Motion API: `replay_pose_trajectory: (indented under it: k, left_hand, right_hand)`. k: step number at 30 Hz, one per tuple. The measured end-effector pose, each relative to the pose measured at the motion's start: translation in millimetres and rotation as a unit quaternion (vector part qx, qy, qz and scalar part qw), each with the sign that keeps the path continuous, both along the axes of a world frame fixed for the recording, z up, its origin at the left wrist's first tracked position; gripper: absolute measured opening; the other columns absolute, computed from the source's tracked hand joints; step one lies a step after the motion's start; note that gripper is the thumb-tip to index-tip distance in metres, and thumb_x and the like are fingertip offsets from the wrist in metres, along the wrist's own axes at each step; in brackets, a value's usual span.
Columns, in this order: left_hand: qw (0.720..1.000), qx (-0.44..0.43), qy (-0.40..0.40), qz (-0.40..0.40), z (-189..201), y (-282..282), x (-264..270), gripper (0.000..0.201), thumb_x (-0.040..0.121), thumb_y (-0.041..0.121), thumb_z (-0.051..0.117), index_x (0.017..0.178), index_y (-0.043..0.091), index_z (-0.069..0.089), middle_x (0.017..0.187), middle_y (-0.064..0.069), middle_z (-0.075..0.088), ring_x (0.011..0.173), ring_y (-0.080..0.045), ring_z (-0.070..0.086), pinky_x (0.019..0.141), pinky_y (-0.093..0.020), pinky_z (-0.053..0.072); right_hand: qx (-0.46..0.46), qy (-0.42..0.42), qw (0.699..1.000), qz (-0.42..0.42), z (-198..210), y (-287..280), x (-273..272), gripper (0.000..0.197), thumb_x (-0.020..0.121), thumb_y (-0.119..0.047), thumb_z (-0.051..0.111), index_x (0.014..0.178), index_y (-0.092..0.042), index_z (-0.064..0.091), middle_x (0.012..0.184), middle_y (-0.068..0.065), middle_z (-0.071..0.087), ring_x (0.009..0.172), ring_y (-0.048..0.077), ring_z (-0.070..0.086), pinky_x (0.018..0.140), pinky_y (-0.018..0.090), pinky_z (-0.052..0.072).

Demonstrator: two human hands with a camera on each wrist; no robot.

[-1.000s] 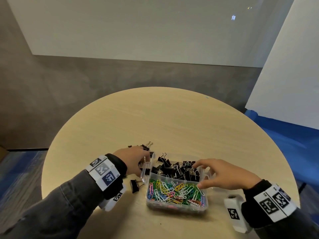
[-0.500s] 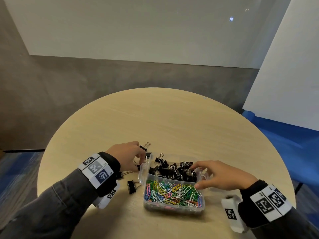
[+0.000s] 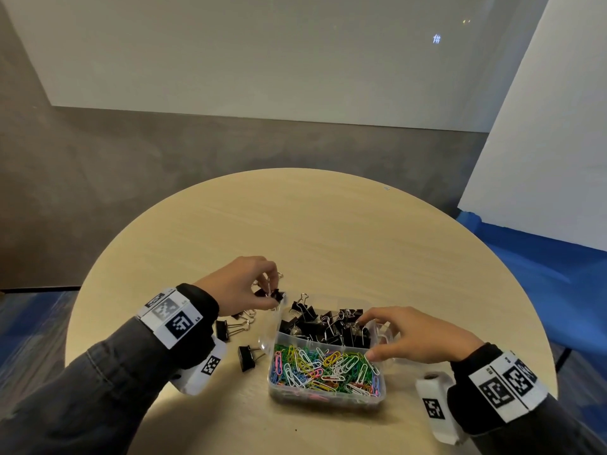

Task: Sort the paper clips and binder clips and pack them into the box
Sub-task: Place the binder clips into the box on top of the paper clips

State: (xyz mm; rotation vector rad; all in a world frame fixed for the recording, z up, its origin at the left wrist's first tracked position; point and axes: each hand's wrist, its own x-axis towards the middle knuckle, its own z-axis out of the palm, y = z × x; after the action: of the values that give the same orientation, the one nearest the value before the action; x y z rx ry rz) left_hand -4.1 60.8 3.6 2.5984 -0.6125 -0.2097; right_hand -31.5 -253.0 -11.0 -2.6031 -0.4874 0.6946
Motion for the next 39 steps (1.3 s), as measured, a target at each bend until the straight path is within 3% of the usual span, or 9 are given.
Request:
replay_pose_trajectory:
  k: [6,10,14,20,24,27,31,35,39]
  left_hand:
    - [0.998,-0.041,-0.048,0.015,-2.8,-15.9,-2.5,0.006,0.084,0.015,0.070,0.082,0.021,0.068,0.093,0.005,0.061,0.080,-0.009,0.060,0.067,-0.015,0.041]
    - [0.997,-0.026,-0.053,0.040,-2.0,-21.9,-3.9,0.020,0.091,0.011,0.061,0.105,0.019,0.072,0.107,0.005,0.066,0.086,-0.010,0.062,0.071,-0.012,0.044]
    - [0.996,0.049,-0.072,0.030,-1.2,-31.3,-7.6,0.030,0.095,0.018,0.055,0.124,0.020,0.064,0.123,0.000,0.062,0.108,-0.016,0.058,0.089,-0.020,0.043]
    - [0.995,0.094,0.003,-0.029,-7.3,-30.9,-13.2,0.042,0.099,0.030,0.045,0.141,0.032,0.043,0.149,0.005,0.041,0.136,-0.018,0.034,0.111,-0.034,0.031]
    - [0.996,0.072,-0.061,0.007,-2.8,-25.9,-9.2,0.031,0.099,0.028,0.046,0.127,0.028,0.057,0.138,0.008,0.051,0.124,-0.012,0.046,0.102,-0.029,0.040]
    - [0.991,0.127,-0.023,-0.026,-6.8,-25.6,-10.0,0.030,0.099,0.031,0.045,0.123,0.028,0.062,0.140,0.011,0.045,0.125,-0.012,0.039,0.102,-0.032,0.039]
    - [0.984,0.164,0.013,-0.061,-10.7,-28.0,-12.7,0.035,0.102,0.024,0.035,0.131,0.027,0.055,0.153,0.013,0.029,0.133,-0.017,0.030,0.108,-0.037,0.033]
    - [0.993,0.089,0.057,-0.046,-7.6,-19.5,-11.5,0.037,0.099,0.011,0.029,0.128,0.032,0.038,0.142,-0.003,0.048,0.124,-0.022,0.046,0.102,-0.041,0.040]
    - [0.993,0.106,0.039,-0.030,-4.1,-24.1,-13.9,0.043,0.101,0.016,0.032,0.142,0.030,0.032,0.139,0.002,0.052,0.124,-0.018,0.049,0.098,-0.032,0.041]
  right_hand:
    - [0.001,-0.001,1.000,0.001,-0.5,0.5,-0.1,0.054,0.078,-0.052,0.070,0.127,-0.044,0.048,0.130,-0.007,0.052,0.096,0.001,0.047,0.082,0.024,0.038]
    - [-0.001,-0.004,1.000,0.001,-1.0,0.2,-0.9,0.054,0.079,-0.050,0.070,0.128,-0.042,0.048,0.130,-0.007,0.052,0.094,-0.001,0.045,0.081,0.023,0.036]
    - [-0.006,-0.009,1.000,0.004,-0.6,1.7,-0.9,0.055,0.080,-0.049,0.069,0.130,-0.039,0.047,0.132,-0.008,0.051,0.091,-0.004,0.043,0.078,0.021,0.035]
    - [-0.013,-0.009,1.000,0.004,-0.7,1.5,-0.9,0.057,0.081,-0.050,0.069,0.132,-0.039,0.046,0.133,-0.007,0.052,0.097,0.001,0.045,0.081,0.022,0.035]
    - [-0.013,-0.006,1.000,0.001,-0.4,1.8,-0.8,0.056,0.080,-0.051,0.069,0.131,-0.041,0.047,0.133,-0.006,0.051,0.096,0.003,0.046,0.079,0.022,0.036]
    - [-0.017,-0.005,1.000,-0.002,0.1,1.9,-1.4,0.057,0.081,-0.050,0.068,0.133,-0.039,0.046,0.133,-0.006,0.051,0.099,0.004,0.046,0.080,0.023,0.035]
    - [-0.018,-0.006,1.000,-0.003,0.2,2.8,-2.4,0.057,0.081,-0.050,0.068,0.133,-0.039,0.046,0.131,-0.005,0.053,0.100,0.003,0.045,0.082,0.024,0.036]
    - [-0.019,-0.005,1.000,-0.005,1.2,3.8,-3.3,0.057,0.082,-0.049,0.068,0.133,-0.040,0.046,0.131,-0.006,0.052,0.101,0.004,0.046,0.084,0.024,0.037]
    - [-0.023,-0.007,1.000,-0.002,2.7,4.9,-4.5,0.057,0.083,-0.047,0.067,0.134,-0.038,0.045,0.133,-0.006,0.050,0.101,0.004,0.045,0.083,0.024,0.035]
